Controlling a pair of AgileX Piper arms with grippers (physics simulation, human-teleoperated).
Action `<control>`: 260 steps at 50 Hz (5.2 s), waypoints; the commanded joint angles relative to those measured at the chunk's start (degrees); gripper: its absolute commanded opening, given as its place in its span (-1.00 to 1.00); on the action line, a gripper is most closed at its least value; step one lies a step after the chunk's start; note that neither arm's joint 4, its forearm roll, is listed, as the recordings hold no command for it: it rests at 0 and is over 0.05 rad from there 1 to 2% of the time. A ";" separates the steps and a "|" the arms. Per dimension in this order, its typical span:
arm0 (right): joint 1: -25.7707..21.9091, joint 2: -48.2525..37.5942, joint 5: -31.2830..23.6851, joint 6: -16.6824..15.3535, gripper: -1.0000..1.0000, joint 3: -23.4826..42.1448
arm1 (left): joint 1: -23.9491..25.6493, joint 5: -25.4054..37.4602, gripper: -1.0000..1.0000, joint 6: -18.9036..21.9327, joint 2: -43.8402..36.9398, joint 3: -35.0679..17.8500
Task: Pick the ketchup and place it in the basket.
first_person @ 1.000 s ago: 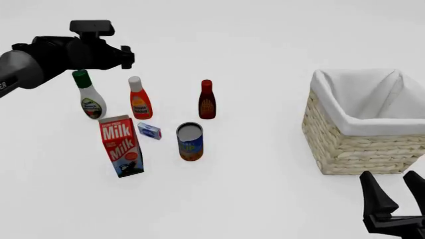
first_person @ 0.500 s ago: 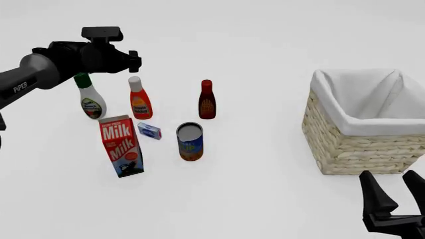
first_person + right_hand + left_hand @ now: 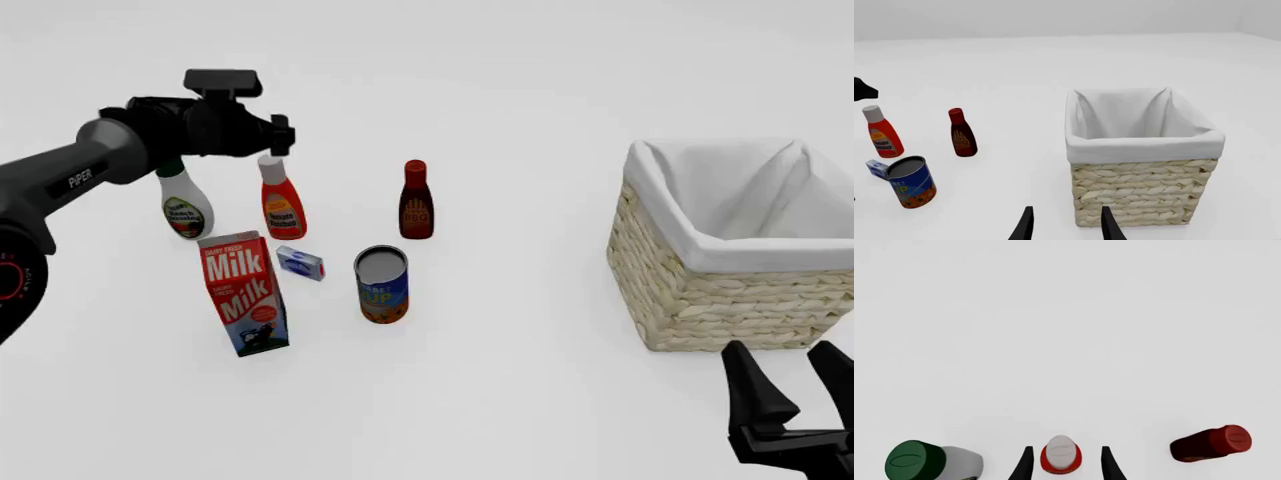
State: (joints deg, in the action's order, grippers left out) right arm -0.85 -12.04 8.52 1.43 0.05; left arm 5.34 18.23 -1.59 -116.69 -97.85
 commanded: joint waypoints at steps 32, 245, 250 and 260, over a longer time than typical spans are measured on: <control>0.67 -1.30 0.84 0.40 1.00 -0.01 | -0.77 -2.61 1.00 -0.55 -3.99 1.20; -37.75 -10.20 -13.51 -8.78 1.00 26.09 | 16.78 24.49 -1.00 -5.94 54.90 21.33; -39.75 -12.19 -12.04 -8.57 1.00 26.65 | 17.36 25.64 -1.00 -5.68 55.30 20.70; -44.46 -17.03 -9.70 -8.59 1.00 29.57 | 19.73 27.37 -1.00 -6.05 56.29 20.49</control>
State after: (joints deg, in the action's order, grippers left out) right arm -40.71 -24.58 -3.39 -7.07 27.24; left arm 23.20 44.02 -8.35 -61.45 -76.70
